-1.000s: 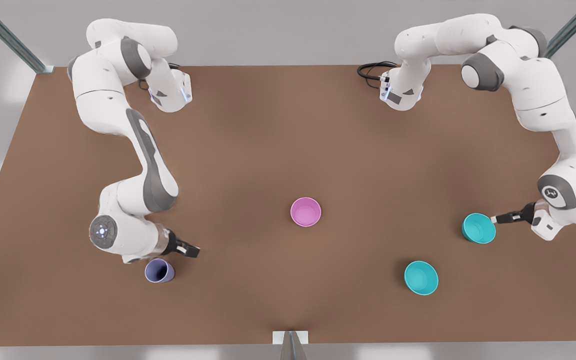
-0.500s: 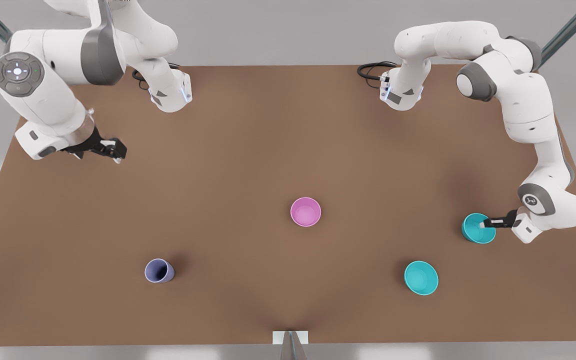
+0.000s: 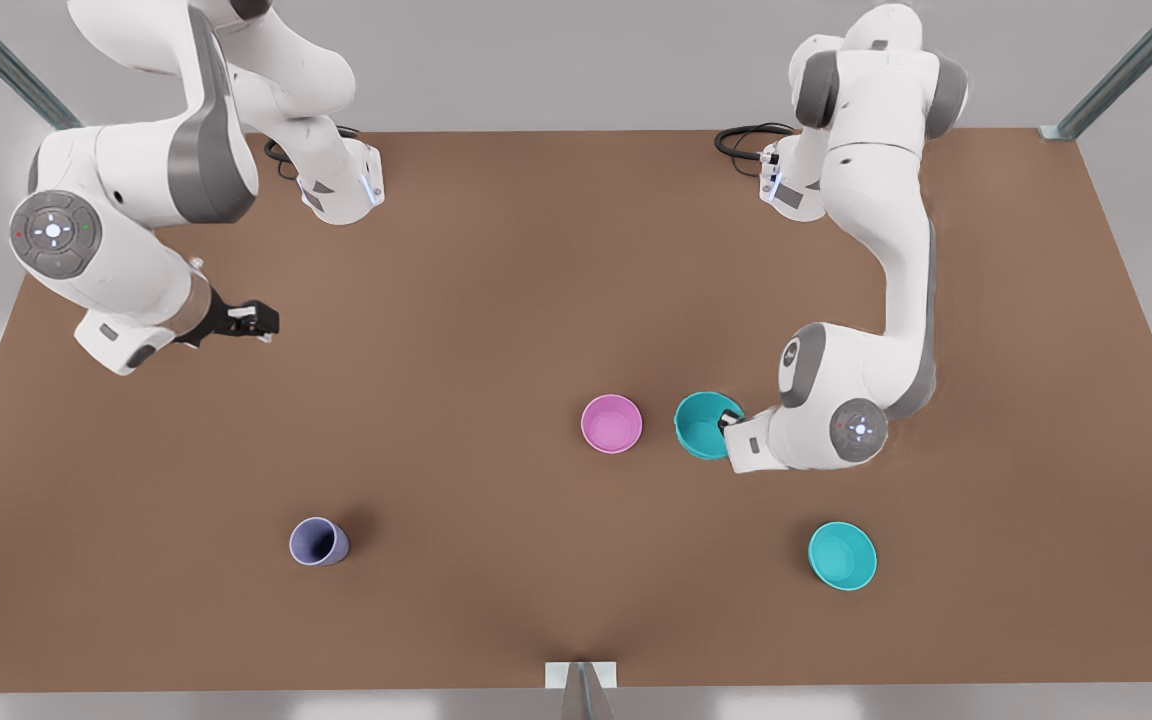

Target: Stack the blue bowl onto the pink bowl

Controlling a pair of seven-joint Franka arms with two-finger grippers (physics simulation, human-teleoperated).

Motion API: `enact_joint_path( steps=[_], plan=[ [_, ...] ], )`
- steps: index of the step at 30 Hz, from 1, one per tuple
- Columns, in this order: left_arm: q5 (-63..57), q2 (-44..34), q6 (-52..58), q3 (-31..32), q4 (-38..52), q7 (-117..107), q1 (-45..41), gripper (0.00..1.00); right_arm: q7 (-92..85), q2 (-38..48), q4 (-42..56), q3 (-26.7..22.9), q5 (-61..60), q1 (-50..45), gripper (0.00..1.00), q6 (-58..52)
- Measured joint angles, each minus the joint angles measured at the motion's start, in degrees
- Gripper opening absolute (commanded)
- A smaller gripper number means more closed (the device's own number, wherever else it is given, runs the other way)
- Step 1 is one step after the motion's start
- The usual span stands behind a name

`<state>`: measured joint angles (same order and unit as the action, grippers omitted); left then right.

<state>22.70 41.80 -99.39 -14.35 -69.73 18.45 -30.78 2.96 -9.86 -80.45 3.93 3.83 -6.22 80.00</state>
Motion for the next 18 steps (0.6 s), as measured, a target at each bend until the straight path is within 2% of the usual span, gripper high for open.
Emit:
enact_joint_path(
  steps=[3, 7, 18],
  plan=[
    [2.2, 6.3, 0.9, 0.3, 5.7, -9.1, -4.5, 0.21, -1.1, 0.0, -0.4, 0.0, -0.1, 0.0, 1.00, 0.1],
    [4.5, 10.0, 0.1, 0.4, 6.5, -19.6, -7.2, 0.21, -2.4, -0.2, -0.6, 0.0, -0.2, 0.0, 1.00, 0.3],
    [5.7, 10.3, 0.2, 0.4, 4.5, -38.8, -7.8, 0.21, -4.7, -0.9, -0.7, -0.1, -0.2, 0.0, 1.00, 0.6]
  ],
)
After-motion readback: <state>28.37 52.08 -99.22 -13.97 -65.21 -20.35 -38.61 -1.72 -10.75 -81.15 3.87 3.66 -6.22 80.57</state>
